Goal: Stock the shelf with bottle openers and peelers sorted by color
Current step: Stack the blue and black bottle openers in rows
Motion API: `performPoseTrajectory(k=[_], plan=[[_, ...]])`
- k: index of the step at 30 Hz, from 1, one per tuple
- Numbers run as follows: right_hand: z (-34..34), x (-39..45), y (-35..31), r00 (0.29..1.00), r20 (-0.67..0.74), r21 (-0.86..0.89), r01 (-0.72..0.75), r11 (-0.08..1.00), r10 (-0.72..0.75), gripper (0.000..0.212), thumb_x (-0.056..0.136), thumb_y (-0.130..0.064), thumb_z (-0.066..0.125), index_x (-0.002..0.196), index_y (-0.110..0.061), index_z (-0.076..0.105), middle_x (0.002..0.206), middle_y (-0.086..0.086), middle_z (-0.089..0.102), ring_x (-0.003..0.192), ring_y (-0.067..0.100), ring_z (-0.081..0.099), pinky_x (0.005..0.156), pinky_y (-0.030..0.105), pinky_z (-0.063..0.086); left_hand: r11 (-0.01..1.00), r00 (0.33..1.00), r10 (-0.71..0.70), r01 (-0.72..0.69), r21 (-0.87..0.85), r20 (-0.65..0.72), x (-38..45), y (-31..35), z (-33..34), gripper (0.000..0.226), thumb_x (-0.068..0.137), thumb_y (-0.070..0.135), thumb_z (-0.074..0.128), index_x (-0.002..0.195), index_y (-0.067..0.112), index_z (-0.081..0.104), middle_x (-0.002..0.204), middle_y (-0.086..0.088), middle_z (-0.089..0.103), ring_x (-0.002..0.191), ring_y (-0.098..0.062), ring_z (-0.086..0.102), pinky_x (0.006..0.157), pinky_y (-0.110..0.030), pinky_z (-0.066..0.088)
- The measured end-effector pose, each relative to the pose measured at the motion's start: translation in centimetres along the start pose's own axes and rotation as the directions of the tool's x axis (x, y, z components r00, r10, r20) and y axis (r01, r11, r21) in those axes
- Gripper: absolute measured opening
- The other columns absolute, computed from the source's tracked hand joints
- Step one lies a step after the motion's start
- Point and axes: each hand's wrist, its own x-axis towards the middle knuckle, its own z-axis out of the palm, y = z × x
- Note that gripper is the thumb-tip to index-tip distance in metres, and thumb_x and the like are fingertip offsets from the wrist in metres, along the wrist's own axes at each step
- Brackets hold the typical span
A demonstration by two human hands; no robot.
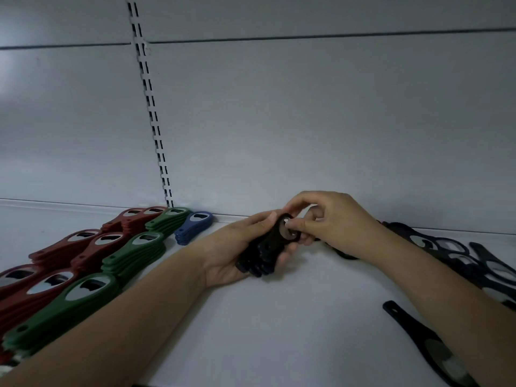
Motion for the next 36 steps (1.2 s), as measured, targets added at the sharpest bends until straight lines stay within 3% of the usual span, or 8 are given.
performPoseTrajectory(k=[3,9,15,20,26,29,31,36], plan=[[-0.4,0.0,0.0,0.996,-0.092,0.038,-0.003,0.999,0.006,0.017,0.091,-0.032,0.069,0.108,-0.03,0.069,0.093,-0.013,0.071,0.07,0.006,0.072,0.065,0.012,0.051,0.999,0.999,0.037,-0.037,-0.036,-0.007,-0.1,0.3,-0.5,0.047,0.092,0.01,0.057,0.138,0.012,0.054,0.118,-0.022,0.058,0.086,-0.026,0.064,0.068,-0.031,0.058],[-0.2,0.5,2.1,0.986,-0.14,-0.026,-0.092,0.995,0.087,0.02,0.1,-0.036,0.054,0.101,-0.023,0.069,0.087,-0.006,0.071,0.067,0.0,0.069,0.064,0.013,0.05,0.92,0.939,0.312,-0.261,0.292,-0.146,0.2,-0.3,-0.2,0.052,0.075,0.0,0.072,0.12,0.025,0.064,0.106,-0.019,0.059,0.083,-0.023,0.06,0.084,-0.039,0.057],[0.8,0.5,4.1,0.992,0.113,-0.408,-0.004,0.913,0.055,0.028,0.103,-0.041,0.043,0.117,-0.027,0.063,0.105,-0.007,0.057,0.096,0.007,0.055,0.086,0.027,0.045,0.367,0.788,0.615,-0.319,0.874,0.03,0.5,-0.9,-0.4,0.043,0.088,0.017,0.074,0.112,0.035,0.043,0.108,-0.015,0.056,0.086,-0.026,0.059,0.081,-0.037,0.053],[0.9,0.6,4.1,0.988,0.143,-0.437,0.013,0.899,0.055,0.03,0.104,-0.04,0.041,0.115,-0.026,0.064,0.103,-0.005,0.058,0.097,0.01,0.056,0.09,0.03,0.045,0.396,0.81,0.586,-0.318,0.861,0.03,0.3,-1.1,0.0,0.044,0.088,0.017,0.074,0.117,0.035,0.048,0.105,-0.003,0.064,0.084,-0.012,0.069,0.076,-0.019,0.054],[0.8,0.6,3.9,0.984,0.17,-0.447,0.02,0.894,0.063,0.03,0.105,-0.038,0.039,0.111,-0.021,0.063,0.106,-0.004,0.057,0.098,0.01,0.055,0.089,0.027,0.043,0.26,0.851,0.524,-0.172,0.95,0.011,-0.8,0.9,0.3,0.039,0.083,0.03,0.079,0.118,0.033,0.061,0.106,0.017,0.064,0.085,0.0,0.066,0.083,-0.019,0.055],[0.9,0.6,4.1,0.982,0.178,-0.476,0.028,0.879,0.066,0.033,0.104,-0.038,0.038,0.112,-0.018,0.064,0.11,-0.003,0.059,0.101,0.013,0.056,0.094,0.032,0.044,-0.045,0.912,0.411,0.035,0.998,-0.014,-2.2,3.3,0.4,0.035,0.081,0.04,0.079,0.111,0.03,0.063,0.098,0.013,0.064,0.08,-0.001,0.059,0.069,-0.006,0.046],[1.0,0.7,4.2,0.981,0.184,-0.494,0.034,0.869,0.066,0.036,0.103,-0.039,0.036,0.11,-0.017,0.064,0.109,-0.002,0.06,0.102,0.016,0.057,0.096,0.036,0.044,-0.252,0.948,0.306,0.17,0.953,-0.088,-3.6,4.9,0.4,0.035,0.081,0.045,0.077,0.109,0.03,0.063,0.096,0.012,0.062,0.083,-0.006,0.055,0.064,-0.013,0.044],[1.0,0.7,4.6,0.977,0.204,-0.49,0.048,0.87,0.061,0.036,0.103,-0.039,0.036,0.108,-0.016,0.063,0.103,-0.004,0.058,0.096,0.017,0.059,0.092,0.04,0.047,-0.477,0.934,0.108,0.348,0.807,-0.339,-5.9,6.5,-0.5,0.048,0.078,0.049,0.077,0.119,0.029,0.062,0.104,0.009,0.054,0.095,-0.013,0.051,0.083,-0.028,0.046]])
